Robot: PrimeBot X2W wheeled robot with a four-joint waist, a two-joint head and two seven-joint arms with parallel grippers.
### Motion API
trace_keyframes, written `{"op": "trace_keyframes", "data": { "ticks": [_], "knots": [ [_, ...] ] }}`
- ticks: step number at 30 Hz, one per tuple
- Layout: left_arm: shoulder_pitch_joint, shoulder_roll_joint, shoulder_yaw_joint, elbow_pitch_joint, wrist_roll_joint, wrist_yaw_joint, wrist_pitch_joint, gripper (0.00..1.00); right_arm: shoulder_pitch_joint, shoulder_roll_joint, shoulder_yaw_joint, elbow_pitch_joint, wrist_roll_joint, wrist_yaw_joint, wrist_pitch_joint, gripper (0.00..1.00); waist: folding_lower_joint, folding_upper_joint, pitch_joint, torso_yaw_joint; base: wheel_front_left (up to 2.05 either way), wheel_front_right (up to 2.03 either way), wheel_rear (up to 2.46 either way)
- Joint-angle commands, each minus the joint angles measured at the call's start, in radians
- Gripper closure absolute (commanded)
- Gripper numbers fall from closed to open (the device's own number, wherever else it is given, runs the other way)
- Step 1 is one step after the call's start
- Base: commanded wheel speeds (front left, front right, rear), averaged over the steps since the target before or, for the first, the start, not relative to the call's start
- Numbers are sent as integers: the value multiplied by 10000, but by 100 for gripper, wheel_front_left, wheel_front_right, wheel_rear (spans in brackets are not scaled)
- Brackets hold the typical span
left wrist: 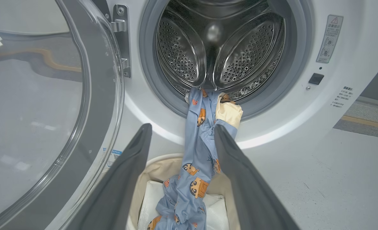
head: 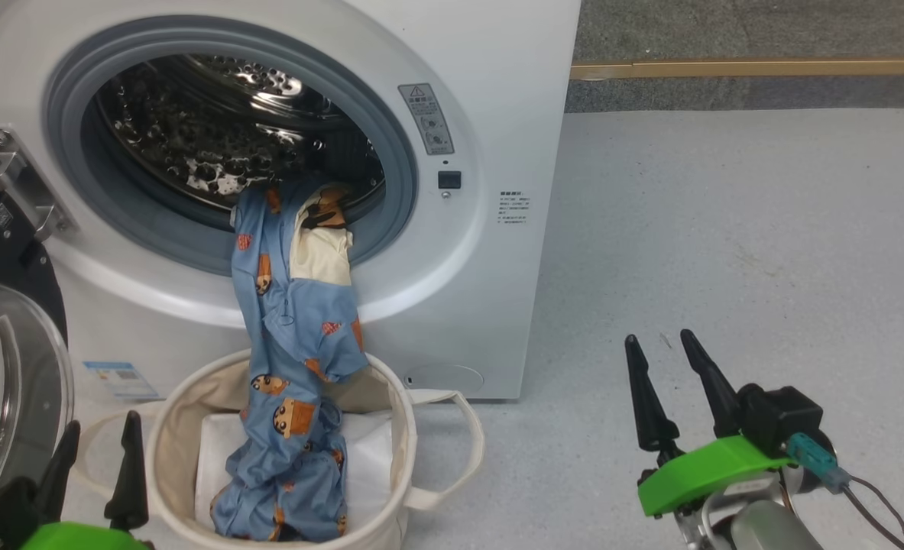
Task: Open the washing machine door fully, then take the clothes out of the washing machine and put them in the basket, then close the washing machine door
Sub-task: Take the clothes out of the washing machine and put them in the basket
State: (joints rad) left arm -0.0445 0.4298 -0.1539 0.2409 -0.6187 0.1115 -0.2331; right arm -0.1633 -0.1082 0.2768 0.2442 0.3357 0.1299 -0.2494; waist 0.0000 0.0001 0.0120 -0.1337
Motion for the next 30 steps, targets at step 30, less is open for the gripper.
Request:
{"op": "trace_keyframes", "data": {
  "ticks": [30],
  "knots": [
    [-323, 121, -60, -29, -36, 104, 90, 0, -259, -125, 415, -231, 121, 8, -124, 0, 0, -1, 18, -78, 0, 0, 0]
  ]
}}
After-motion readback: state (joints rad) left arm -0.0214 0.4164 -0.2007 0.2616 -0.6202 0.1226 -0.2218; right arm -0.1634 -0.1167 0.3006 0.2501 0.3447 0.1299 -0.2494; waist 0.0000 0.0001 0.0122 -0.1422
